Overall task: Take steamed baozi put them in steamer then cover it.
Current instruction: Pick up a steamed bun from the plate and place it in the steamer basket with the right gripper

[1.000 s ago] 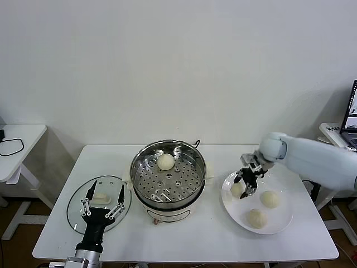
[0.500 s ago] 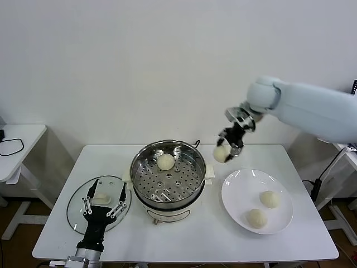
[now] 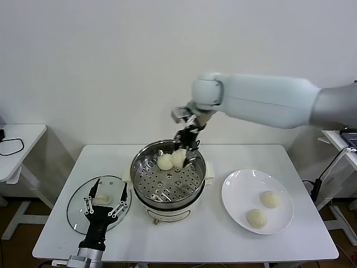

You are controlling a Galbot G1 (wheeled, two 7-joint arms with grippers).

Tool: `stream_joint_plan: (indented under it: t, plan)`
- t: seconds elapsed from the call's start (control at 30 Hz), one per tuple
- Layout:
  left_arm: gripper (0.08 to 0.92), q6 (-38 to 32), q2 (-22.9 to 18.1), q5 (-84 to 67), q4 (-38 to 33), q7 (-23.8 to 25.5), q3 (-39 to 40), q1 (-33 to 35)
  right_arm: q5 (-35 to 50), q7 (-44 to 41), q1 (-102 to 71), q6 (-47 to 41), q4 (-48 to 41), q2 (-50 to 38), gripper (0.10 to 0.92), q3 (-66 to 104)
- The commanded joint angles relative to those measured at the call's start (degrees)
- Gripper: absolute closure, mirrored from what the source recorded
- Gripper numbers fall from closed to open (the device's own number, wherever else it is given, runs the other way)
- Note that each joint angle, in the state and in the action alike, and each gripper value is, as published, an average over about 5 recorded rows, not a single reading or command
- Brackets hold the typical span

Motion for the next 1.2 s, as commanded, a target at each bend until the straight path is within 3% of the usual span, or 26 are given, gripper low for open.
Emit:
stream_joint_plan:
  t: [0.03,0.73,1.0,1.2]
  plan:
    - [0.177,-0.1,-0.1,0.0,0.1,0.0,0.0,0.0,3.1,5.1,-3.7,-2.7,-5.6,10.6,0.364,-2.0]
    - [0.177,-0.6,-0.2,0.0,0.6,-0.2,-0.4,0.4,1.5,8.5,-9.6,-2.6,-10.0,14.0,0.349,-2.2]
    - [0.177,0.0,-0.3,0.1,0.5,-0.5,-0.4,0.4,1.1,9.5,-9.4,-2.6,-8.7,12.4,0.216,-2.0]
    - [0.177,-0.1,-0.4,0.1,0.5,-0.5,-0.4,0.4,-1.2,6.8,-5.3,-2.5,-2.4,5.9,0.203,0.2]
